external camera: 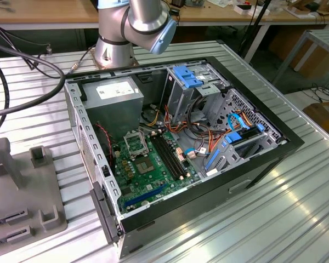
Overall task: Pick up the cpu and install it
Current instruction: 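Pick up the cpu and move it towards the insertion slot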
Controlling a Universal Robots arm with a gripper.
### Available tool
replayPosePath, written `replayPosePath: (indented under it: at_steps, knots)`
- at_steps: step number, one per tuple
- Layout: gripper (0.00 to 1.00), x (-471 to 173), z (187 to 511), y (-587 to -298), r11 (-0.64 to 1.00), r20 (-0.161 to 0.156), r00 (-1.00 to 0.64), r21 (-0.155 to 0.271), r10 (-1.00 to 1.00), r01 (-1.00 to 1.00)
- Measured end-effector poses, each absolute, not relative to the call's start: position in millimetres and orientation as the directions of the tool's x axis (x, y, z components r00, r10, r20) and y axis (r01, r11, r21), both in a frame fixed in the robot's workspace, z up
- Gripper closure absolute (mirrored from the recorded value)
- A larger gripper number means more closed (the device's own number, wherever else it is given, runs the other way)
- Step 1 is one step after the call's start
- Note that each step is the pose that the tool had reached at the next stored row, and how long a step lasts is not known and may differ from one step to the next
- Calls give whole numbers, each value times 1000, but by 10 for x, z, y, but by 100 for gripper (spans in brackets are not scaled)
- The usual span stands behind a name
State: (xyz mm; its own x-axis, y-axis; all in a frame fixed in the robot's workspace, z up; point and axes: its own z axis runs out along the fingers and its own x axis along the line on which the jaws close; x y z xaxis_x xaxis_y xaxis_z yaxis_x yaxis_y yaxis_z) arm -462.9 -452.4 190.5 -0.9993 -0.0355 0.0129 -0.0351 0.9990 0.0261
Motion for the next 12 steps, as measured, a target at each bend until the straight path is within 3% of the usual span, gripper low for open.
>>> replayPosePath:
  at_steps: [10, 11, 12]
  knots:
    - [40, -4627, 1904, -4524, 999, 13, -999, 26, -35, -35]
    - [47, -4627, 1904, -4524, 999, 13, -999, 26, -35, -35]
    - [47, -4627, 1904, -4524, 999, 13, -999, 26, -36, -35]
